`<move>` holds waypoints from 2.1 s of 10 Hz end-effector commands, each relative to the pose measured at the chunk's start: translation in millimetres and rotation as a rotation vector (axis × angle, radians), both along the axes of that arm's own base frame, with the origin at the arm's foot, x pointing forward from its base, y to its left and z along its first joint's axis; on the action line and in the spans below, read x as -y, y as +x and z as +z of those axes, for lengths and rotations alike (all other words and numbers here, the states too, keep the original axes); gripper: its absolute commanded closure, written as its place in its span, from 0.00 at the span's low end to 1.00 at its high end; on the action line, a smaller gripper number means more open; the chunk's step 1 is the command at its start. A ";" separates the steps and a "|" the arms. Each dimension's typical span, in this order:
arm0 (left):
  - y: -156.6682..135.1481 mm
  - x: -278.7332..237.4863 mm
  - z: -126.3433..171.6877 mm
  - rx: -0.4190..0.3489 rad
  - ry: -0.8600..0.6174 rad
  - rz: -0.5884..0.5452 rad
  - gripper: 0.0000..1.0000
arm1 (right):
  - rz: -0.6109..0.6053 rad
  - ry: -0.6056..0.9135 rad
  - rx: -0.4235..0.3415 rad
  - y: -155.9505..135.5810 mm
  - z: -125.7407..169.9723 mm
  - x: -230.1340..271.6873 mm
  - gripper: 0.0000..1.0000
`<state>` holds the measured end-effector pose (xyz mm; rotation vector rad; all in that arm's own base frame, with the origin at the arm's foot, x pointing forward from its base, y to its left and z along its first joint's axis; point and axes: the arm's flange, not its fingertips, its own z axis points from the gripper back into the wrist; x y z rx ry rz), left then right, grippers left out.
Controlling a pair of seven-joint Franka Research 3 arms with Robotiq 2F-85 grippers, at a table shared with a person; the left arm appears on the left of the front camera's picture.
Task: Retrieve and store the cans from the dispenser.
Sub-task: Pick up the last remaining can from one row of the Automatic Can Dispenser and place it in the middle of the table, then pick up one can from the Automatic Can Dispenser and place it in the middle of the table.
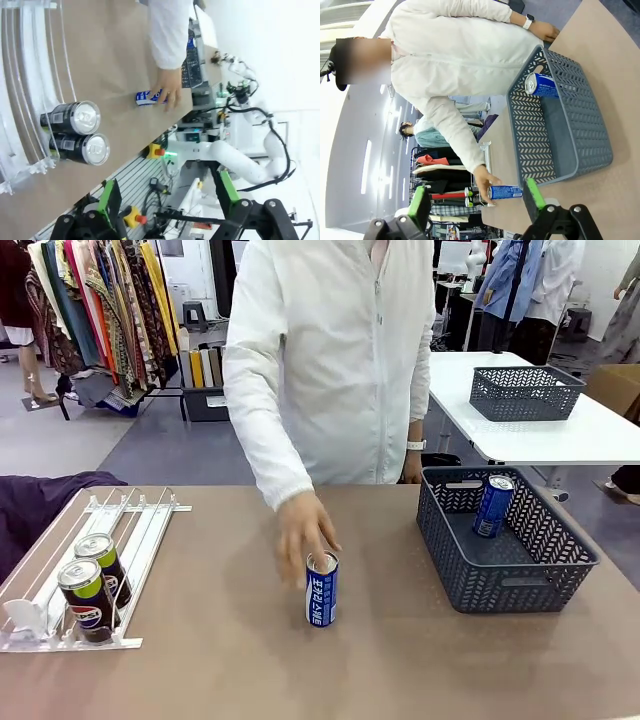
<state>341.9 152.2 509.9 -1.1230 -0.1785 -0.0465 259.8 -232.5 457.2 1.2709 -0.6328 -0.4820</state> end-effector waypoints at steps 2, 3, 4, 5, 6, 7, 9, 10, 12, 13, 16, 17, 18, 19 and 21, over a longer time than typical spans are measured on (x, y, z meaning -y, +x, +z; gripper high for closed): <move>0.0 0.0 0.0 0.000 0.000 0.000 0.00 | -0.006 0.016 0.025 2.7 3.5 -1.4 0.00; 0.0 0.0 0.0 0.000 0.000 0.000 0.00 | -0.006 0.016 0.025 2.7 3.5 -1.4 0.00; 0.0 0.0 0.0 0.000 0.000 0.000 0.00 | -0.006 0.016 0.025 2.7 3.5 -1.4 0.00; 0.0 0.0 0.0 0.000 0.000 0.000 0.00 | -0.006 0.016 0.025 2.7 3.5 -1.4 0.00; 0.0 0.0 0.0 0.000 0.000 0.000 0.00 | -0.006 0.016 0.025 2.7 3.5 -1.4 0.00; 0.0 0.0 0.0 0.000 0.000 0.000 0.00 | -0.006 0.016 0.025 2.7 3.5 -1.4 0.00; 0.0 0.0 0.0 0.000 0.000 0.000 0.00 | -0.006 0.016 0.025 2.7 3.5 -1.4 0.00; 0.0 0.0 0.0 0.000 0.000 0.000 0.00 | -0.006 0.016 0.025 2.7 3.5 -1.4 0.00; 0.9 -0.8 -2.6 -0.013 0.023 0.000 0.00 | -0.006 0.016 0.025 2.7 3.5 -1.4 0.00; 4.4 18.6 9.3 -0.052 0.184 0.002 0.00 | -0.006 0.016 0.025 2.7 3.5 -1.4 0.00; -12.2 126.0 34.9 -0.084 0.809 -0.075 0.00 | -0.006 0.016 0.025 2.7 3.5 -1.4 0.00; -7.7 147.3 27.8 -0.102 0.919 -0.102 0.00 | -0.006 0.016 0.025 2.7 3.5 -1.4 0.00; 3.5 163.0 15.7 -0.158 0.970 -0.072 0.00 | -0.006 0.016 0.025 2.7 3.5 -1.4 0.00; 11.0 178.8 9.4 -0.152 0.981 -0.029 0.00 | -0.006 0.016 0.025 2.7 3.5 -1.4 0.00; -2.8 182.5 25.0 -0.111 0.954 -0.058 0.00 | -0.006 0.016 0.025 2.7 3.5 -1.4 0.00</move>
